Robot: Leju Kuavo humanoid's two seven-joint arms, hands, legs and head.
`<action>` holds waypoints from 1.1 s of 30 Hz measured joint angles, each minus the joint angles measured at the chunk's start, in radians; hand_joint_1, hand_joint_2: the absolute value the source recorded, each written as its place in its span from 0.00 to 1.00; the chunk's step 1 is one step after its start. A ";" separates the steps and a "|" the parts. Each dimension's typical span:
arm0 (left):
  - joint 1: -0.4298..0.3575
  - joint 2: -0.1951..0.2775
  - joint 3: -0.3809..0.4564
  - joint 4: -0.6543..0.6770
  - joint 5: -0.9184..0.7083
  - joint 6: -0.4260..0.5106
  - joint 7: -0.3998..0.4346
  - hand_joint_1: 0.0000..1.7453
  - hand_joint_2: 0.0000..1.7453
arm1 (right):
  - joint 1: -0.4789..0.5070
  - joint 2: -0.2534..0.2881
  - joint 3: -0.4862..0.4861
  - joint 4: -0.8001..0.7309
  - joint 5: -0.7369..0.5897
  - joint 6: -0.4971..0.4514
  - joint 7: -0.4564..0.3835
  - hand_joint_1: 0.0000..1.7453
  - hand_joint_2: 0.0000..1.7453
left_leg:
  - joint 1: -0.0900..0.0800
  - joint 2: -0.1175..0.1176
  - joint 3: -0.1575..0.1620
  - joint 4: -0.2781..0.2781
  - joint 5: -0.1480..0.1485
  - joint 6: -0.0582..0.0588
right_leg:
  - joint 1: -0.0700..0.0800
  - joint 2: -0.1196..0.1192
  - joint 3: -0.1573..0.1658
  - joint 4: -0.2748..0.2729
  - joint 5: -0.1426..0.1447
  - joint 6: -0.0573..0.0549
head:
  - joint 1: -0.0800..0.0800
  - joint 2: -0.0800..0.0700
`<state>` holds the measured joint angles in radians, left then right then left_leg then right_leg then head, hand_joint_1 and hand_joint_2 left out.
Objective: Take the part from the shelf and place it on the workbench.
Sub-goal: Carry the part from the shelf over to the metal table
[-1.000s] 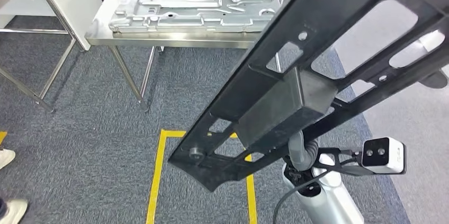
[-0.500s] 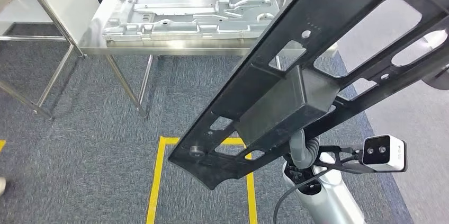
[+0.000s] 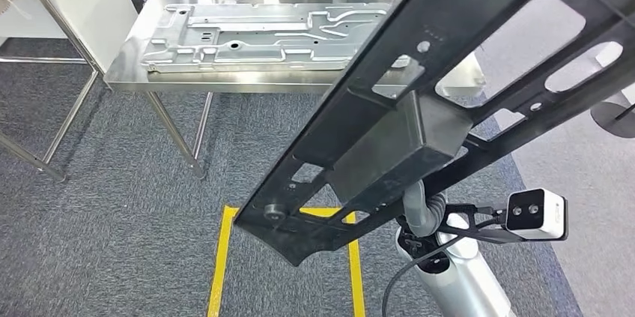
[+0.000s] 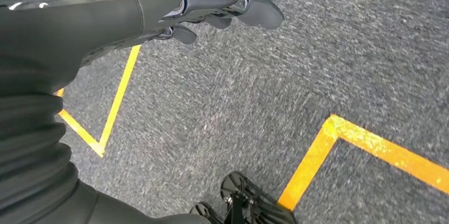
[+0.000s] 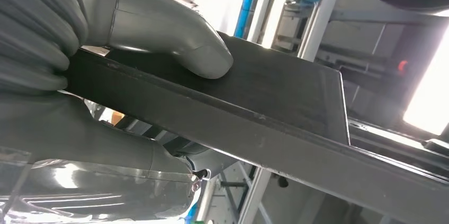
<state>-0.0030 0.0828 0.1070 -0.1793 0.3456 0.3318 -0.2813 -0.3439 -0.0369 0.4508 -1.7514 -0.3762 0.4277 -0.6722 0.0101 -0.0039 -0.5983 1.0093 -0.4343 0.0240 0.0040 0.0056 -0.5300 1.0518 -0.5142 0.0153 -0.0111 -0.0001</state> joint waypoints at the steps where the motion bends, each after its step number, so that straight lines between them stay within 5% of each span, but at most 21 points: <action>1: -0.001 0.000 0.000 0.000 0.000 0.001 0.000 0.00 1.00 | -0.001 0.000 0.001 0.000 0.001 0.000 -0.002 1.00 1.00 | 0.001 0.000 0.005 -0.002 -0.002 0.004 | -0.002 0.000 -0.032 0.055 -0.015 0.004 | 0.001 0.000; 4: -0.002 0.000 0.001 0.000 0.000 0.003 0.000 0.00 1.00 | -0.001 0.000 0.003 0.003 0.002 0.001 -0.004 1.00 1.00 | 0.000 -0.001 0.016 -0.002 -0.017 0.009 | -0.007 -0.001 -0.156 0.229 -0.082 0.014 | 0.002 0.000; 6: -0.001 0.000 0.001 0.000 0.000 0.003 -0.001 0.00 1.00 | 0.000 0.000 0.005 0.004 0.002 0.001 -0.004 1.00 1.00 | 0.000 -0.002 0.034 -0.002 -0.031 0.008 | -0.008 -0.001 -0.177 0.215 -0.062 0.013 | 0.003 0.000; 8: -0.001 -0.001 0.002 0.000 0.000 0.003 -0.001 0.00 1.00 | -0.001 0.000 0.008 0.004 0.002 0.001 -0.004 1.00 1.00 | -0.001 -0.003 0.056 -0.003 -0.048 0.005 | -0.005 -0.001 -0.138 0.081 0.035 0.000 | 0.003 0.000; 10: -0.002 -0.003 0.002 0.000 0.000 0.002 -0.001 0.00 1.00 | -0.002 0.000 0.010 0.004 0.003 0.001 -0.004 1.00 1.00 | -0.003 -0.004 0.070 -0.004 -0.061 -0.003 | 0.002 -0.003 -0.104 -0.026 0.089 -0.013 | 0.002 0.000; 14: -0.004 -0.004 0.002 0.000 0.000 0.002 -0.002 0.00 1.00 | -0.004 0.001 0.012 0.004 0.003 0.001 -0.004 1.00 1.00 | -0.004 -0.004 0.075 -0.003 -0.067 -0.014 | 0.006 -0.003 -0.097 -0.047 0.086 -0.019 | 0.001 0.000; 16: -0.005 -0.005 0.002 0.000 0.000 0.002 -0.001 0.00 1.00 | -0.006 0.005 0.013 0.003 0.003 0.001 -0.004 1.00 1.00 | -0.003 -0.003 0.068 0.036 -0.078 -0.027 | 0.001 -0.003 -0.078 -0.057 0.093 -0.031 | -0.001 0.000; 18: -0.006 -0.005 0.004 0.000 0.000 0.002 -0.001 0.00 1.00 | -0.008 0.012 0.014 0.003 0.003 0.002 -0.004 1.00 1.00 | 0.000 -0.002 0.019 0.140 -0.122 -0.040 | -0.003 -0.003 -0.057 -0.066 0.090 -0.043 | -0.003 0.000; 21: -0.005 -0.004 0.008 0.000 0.001 0.002 0.000 0.00 1.00 | -0.008 0.015 0.015 0.003 0.002 0.002 -0.004 1.00 1.00 | 0.003 -0.002 -0.079 0.276 -0.170 -0.045 | -0.002 0.000 -0.047 -0.063 0.077 -0.044 | -0.004 0.000; 22: -0.003 -0.004 0.009 0.000 0.001 0.002 0.000 0.00 1.00 | -0.008 0.015 0.016 0.003 0.000 0.003 -0.003 1.00 1.00 | 0.004 -0.002 -0.084 0.262 -0.149 -0.048 | -0.003 0.004 -0.042 -0.062 0.072 -0.042 | -0.005 0.000; 25: 0.002 -0.003 0.014 0.000 0.002 0.003 0.000 0.00 1.00 | -0.009 0.015 0.016 0.004 -0.017 0.010 -0.004 1.00 1.00 | 0.008 -0.011 -0.024 0.076 -0.035 -0.052 | -0.005 0.015 -0.024 -0.054 0.054 -0.031 | -0.004 0.000; 27: 0.002 -0.003 0.017 0.000 0.002 0.003 0.000 0.00 1.00 | -0.012 0.015 0.017 0.005 -0.027 0.014 -0.005 1.00 1.00 | 0.005 -0.020 -0.002 0.015 -0.024 -0.040 | -0.004 0.021 -0.023 -0.051 0.046 -0.021 | -0.004 0.000; 30: 0.000 -0.003 0.018 0.000 0.001 0.003 -0.001 0.00 1.00 | -0.014 0.015 0.019 0.005 -0.036 0.015 -0.006 1.00 1.00 | 0.004 -0.014 0.010 0.011 -0.018 -0.017 | -0.004 0.028 -0.020 -0.047 0.034 -0.004 | -0.002 0.000; 33: 0.000 -0.004 0.018 0.000 -0.005 0.001 -0.004 0.00 1.00 | -0.011 0.015 0.018 0.001 -0.034 0.010 -0.003 1.00 1.00 | 0.007 -0.003 0.025 0.004 -0.022 -0.001 | -0.006 0.012 -0.072 0.065 -0.019 0.010 | 0.005 0.000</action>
<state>-0.0031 0.0790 0.1253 -0.1796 0.3404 0.3328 -0.2858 -0.3551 -0.0217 0.4690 -1.7505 -0.4103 0.4378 -0.6749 0.0171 -0.0064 -0.5729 1.0133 -0.4568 0.0229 -0.0025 0.0178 -0.6017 1.1164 -0.5334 0.0250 -0.0061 0.0000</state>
